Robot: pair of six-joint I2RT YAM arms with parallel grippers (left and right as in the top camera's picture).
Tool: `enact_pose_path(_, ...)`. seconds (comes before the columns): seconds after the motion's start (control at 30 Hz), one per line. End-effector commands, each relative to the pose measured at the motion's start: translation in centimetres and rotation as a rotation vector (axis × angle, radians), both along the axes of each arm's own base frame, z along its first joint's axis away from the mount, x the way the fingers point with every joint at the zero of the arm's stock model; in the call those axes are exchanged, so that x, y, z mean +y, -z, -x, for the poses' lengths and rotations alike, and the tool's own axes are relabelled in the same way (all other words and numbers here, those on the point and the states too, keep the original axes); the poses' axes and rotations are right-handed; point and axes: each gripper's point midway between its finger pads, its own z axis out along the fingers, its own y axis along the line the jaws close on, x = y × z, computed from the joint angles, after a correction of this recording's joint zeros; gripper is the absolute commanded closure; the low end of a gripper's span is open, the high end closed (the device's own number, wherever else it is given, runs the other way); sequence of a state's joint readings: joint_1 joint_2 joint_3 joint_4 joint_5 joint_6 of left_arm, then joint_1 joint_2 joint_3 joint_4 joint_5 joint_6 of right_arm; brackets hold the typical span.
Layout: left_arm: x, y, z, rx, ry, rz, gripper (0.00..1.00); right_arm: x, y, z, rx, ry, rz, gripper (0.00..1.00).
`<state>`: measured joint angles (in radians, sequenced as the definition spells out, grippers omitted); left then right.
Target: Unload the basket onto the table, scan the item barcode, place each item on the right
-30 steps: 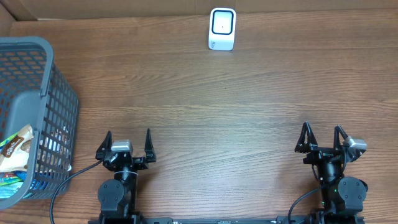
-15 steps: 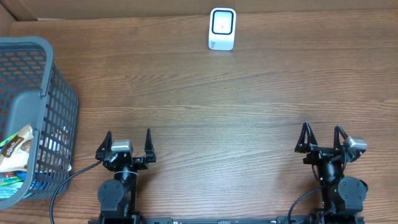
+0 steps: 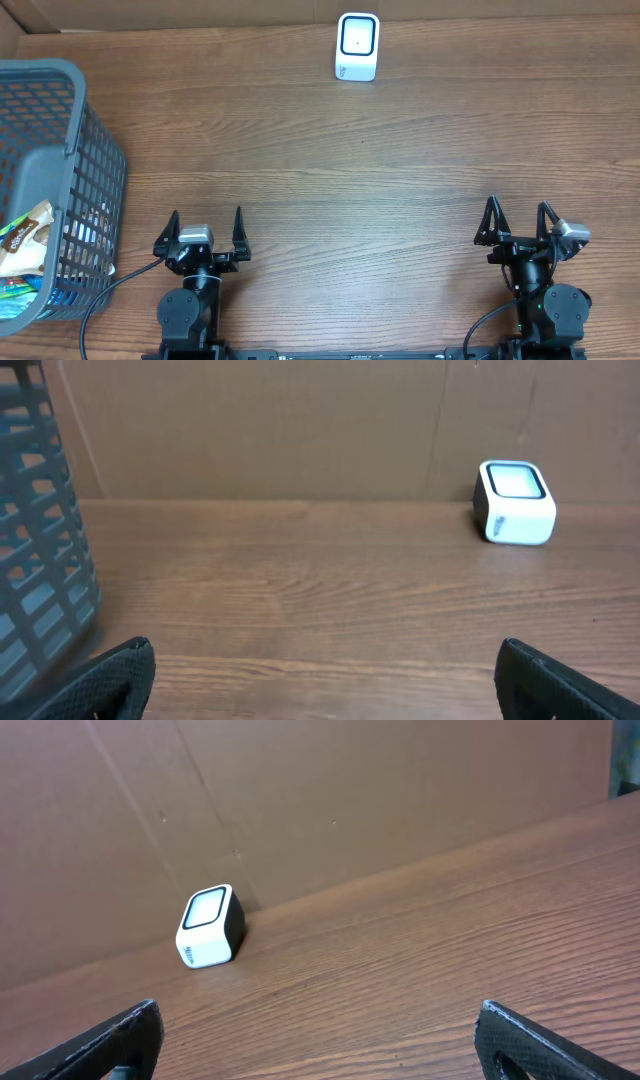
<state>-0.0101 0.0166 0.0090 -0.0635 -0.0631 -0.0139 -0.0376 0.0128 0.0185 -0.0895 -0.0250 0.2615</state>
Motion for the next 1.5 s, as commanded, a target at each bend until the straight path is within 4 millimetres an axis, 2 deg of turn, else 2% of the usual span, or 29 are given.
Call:
enact_pose_path(0.0,0.4,-0.4,0.0,-0.02,-0.019,-0.034,0.0,0.0,0.1,0.0,-0.007,0.003,0.001,0.0)
enact_pose_path(0.2,0.5,-0.7,0.0,-0.031,-0.025,-0.034,0.0,0.0,0.1,0.0,-0.007,0.003,0.001,0.0)
enact_pose_path(0.3,-0.3,-1.5,0.0,-0.064,0.022,-0.032,0.0,0.1,0.1,0.0,-0.007,-0.005,0.001,0.0)
enact_pose_path(0.53,-0.8,-1.7,0.0,-0.071,0.049,-0.035,0.0,0.3,0.1,0.0,-0.008,-0.017,0.001,0.0)
enact_pose_path(0.67,-1.4,-2.9,0.1,-0.088,0.084,-0.034,0.0,0.7,0.0,0.0,-0.01,-0.038,0.0,0.0)
enact_pose_path(0.87,-1.8,-6.4,-0.2,-0.082,0.112,-0.045,0.0,0.8,0.0,0.0,-0.013,-0.047,0.0,0.0)
enact_pose_path(1.0,-2.7,-9.0,-1.4,-0.022,0.166,-0.103,0.0,0.9,-0.1,0.0,-0.013,-0.05,0.0,0.0)
enact_pose_path(1.2,-3.9,-13.5,-4.9,0.121,0.249,-0.116,0.0,0.9,-0.1,0.0,-0.014,-0.051,0.0,0.0)
enact_pose_path(1.37,-5.3,-18.3,-8.6,0.264,0.342,-0.082,0.0,1.1,-0.1,0.0,-0.014,-0.059,0.0,0.0)
enact_pose_path(1.47,-6.7,-21.4,-9.9,0.333,0.434,-0.066,0.0,1.2,-0.1,0.0,-0.015,-0.065,0.0,0.0)
